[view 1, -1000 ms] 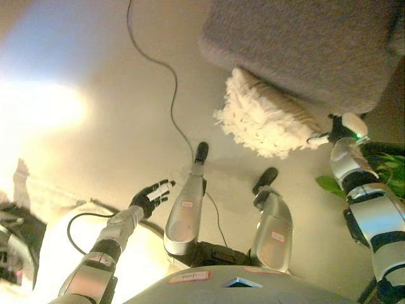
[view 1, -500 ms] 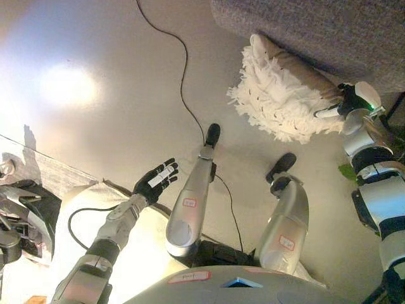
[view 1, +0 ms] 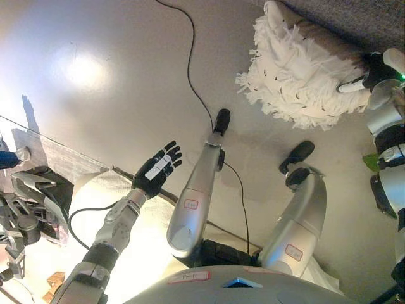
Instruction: Pick up the pillow and put it on the sofa.
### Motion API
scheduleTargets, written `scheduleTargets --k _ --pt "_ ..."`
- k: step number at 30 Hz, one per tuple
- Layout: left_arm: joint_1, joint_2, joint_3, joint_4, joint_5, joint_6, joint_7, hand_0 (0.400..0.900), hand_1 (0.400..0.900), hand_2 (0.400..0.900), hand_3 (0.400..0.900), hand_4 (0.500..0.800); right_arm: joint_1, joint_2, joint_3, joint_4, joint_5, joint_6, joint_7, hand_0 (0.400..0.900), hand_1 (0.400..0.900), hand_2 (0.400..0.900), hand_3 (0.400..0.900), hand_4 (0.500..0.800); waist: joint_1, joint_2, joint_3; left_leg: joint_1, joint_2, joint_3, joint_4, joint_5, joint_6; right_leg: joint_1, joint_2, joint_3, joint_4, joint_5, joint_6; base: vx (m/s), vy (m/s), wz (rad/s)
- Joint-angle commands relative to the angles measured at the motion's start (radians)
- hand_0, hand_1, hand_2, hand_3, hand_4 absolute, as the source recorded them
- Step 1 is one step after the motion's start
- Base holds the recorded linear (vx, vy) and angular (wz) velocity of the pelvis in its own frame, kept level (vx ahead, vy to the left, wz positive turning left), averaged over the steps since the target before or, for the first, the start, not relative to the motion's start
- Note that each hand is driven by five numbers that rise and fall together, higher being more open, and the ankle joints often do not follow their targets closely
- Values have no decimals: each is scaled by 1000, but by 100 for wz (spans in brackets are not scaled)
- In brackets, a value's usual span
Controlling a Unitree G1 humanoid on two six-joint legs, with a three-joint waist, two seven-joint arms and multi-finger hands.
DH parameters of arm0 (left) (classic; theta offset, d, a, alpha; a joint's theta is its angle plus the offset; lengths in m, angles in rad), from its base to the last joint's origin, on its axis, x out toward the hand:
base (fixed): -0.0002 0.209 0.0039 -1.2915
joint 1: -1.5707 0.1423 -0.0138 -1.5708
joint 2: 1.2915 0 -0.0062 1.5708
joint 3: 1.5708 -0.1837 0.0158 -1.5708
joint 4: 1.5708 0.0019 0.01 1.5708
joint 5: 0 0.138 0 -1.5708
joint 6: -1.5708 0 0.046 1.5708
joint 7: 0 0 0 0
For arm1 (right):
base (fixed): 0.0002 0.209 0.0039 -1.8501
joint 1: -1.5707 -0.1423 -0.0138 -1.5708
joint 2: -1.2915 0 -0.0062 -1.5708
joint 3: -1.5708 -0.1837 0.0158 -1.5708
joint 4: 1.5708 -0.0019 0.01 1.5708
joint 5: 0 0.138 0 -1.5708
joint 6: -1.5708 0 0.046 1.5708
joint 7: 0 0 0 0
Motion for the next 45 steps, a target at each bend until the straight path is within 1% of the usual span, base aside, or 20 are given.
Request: scheduleTargets --k 1,4,5,6,8,9,10,11,12,13,14,16,17,25,28,32,35,38,43,45 --pt "91 75 2 -128 -71 -81 -76 900 900 900 900 800 -89 -103 81 -71 4 11 27 900 900 900 900 800 15 90 12 -100 -86 99 137 -136 132 -33 69 -72 134 -144 -56 4 80 -8" --pt "105 98 -14 -230 -99 -74 -108 900 900 900 900 800 -131 -109 107 -73 -25 28 61 900 900 900 900 800 20 103 12 -145 -93 103 200 -164 142 -81 65 -55 185 -157 -63 3 37 -2" --pt "106 101 -19 -244 -97 -73 -106 900 900 900 900 800 -140 -109 112 -70 -29 32 67 900 900 900 900 800 20 105 12 -152 -95 102 210 -168 142 -89 64 -51 193 -159 -64 26 32 3" --pt "105 111 -35 -276 -98 -69 -102 900 900 900 900 800 -166 -110 129 -64 -32 42 95 900 900 900 900 800 22 110 12 -167 -99 101 233 -177 142 -105 63 -46 210 -163 -65 26 25 5" --pt "103 117 -48 -296 -106 -81 -96 900 900 900 900 800 -199 -110 153 -55 -32 52 123 900 900 900 900 800 21 114 12 -185 -101 102 256 -185 145 -126 63 -36 233 -169 -69 26 31 3" --pt "105 116 -51 -309 -110 -84 -91 900 900 900 900 800 -208 -112 160 -57 -32 43 157 843 843 843 843 766 22 115 12 -194 -104 99 265 -187 144 -135 63 -31 243 -172 -70 25 14 5" --pt "105 119 -50 -316 -108 -86 -91 900 900 900 900 800 -220 -114 168 -55 -40 38 180 647 647 647 647 648 22 114 12 -199 -103 99 273 -191 143 -140 62 -30 249 -173 -70 25 -4 6" --pt "106 123 -48 -327 -111 -86 -87 900 900 900 900 800 -224 -118 177 -61 -40 31 191 647 647 647 647 648 22 113 12 -206 -104 97 277 -191 143 -147 63 -28 252 -172 -71 20 -34 12" --pt "109 125 -45 -346 -108 -84 -83 900 900 900 900 800 -232 -125 188 -69 -5 30 210 400 400 400 400 500 24 112 12 -213 -106 96 283 -190 142 -155 65 -26 257 -172 -72 18 -25 8" --pt "111 125 -45 -349 -106 -87 -84 900 900 900 900 800 -233 -127 188 -71 6 33 209 400 400 400 400 500 24 112 12 -216 -107 94 285 -191 143 -159 65 -25 259 -172 -73 18 -29 9" --pt "115 129 -43 -363 -107 -87 -82 900 900 900 900 800 -226 -132 181 -76 4 32 183 400 400 400 400 500 23 110 12 -224 -106 92 292 -190 142 -163 65 -26 263 -171 -73 17 -26 4" --pt "122 142 -39 -390 -113 -82 -70 900 900 900 900 800 -225 -146 180 -76 5 13 156 400 400 400 400 500 25 109 12 -226 -106 92 291 -188 145 -164 66 -30 262 -167 -73 16 -33 4" --pt "127 145 -37 -388 -114 -86 -75 900 900 900 900 800 -224 -150 179 -73 10 8 144 400 400 400 400 500 25 108 12 -224 -106 89 289 -186 144 -162 67 -31 259 -164 -73 12 -31 5" --pt "148 156 -32 -420 -103 -69 -72 900 900 900 900 800 -225 -167 156 -64 25 13 106 400 400 400 400 500 26 109 12 -185 -99 91 269 -178 138 -121 66 -47 235 -150 -72 -2 -37 6" --pt "156 156 -32 -415 -92 -60 -80 900 900 900 900 800 -204 -167 140 -61 37 -5 92 400 400 400 400 500 24 102 12 -140 -89 94 236 -173 132 -72 71 -63 194 -141 -72 -9 -54 -2" --pt "166 152 -34 -392 -84 -44 -62 900 900 900 900 800 -163 -165 115 -63 40 -60 81 400 400 400 400 500 17 85 12 -40 -72 98 155 -153 118 35 85 -89 104 -124 -64 5 -42 -7" --pt "171 143 -28 -335 -81 -36 -72 900 900 900 900 800 -113 -167 93 -93 33 -101 83 400 400 400 400 500 7 62 12 70 -66 96 67 -132 100 149 101 -107 4 -105 -55 27 -45 -6" --pt "184 134 -5 -255 -76 -9 -95 900 900 900 900 800 -43 -185 70 -150 34 -131 91 400 400 400 400 500 -7 29 12 187 -58 98 -20 -112 86 279 112 -132 -106 -82 -46 39 -45 -7" --pt "184 118 35 -88 -29 45 -137 900 900 900 900 800 61 -221 28 -248 27 -200 130 400 400 400 400 500 -34 -32 11 392 -52 100 -151 -85 75 499 133 -162 -263 -45 -31 89 -21 -11" --pt "186 108 40 -18 -6 58 -146 900 900 900 900 800 90 -240 17 -290 12 -226 154 400 400 400 400 500 -43 -55 -17 464 -42 104 -204 -75 71 577 147 -173 -332 -29 -25 125 0 -9"
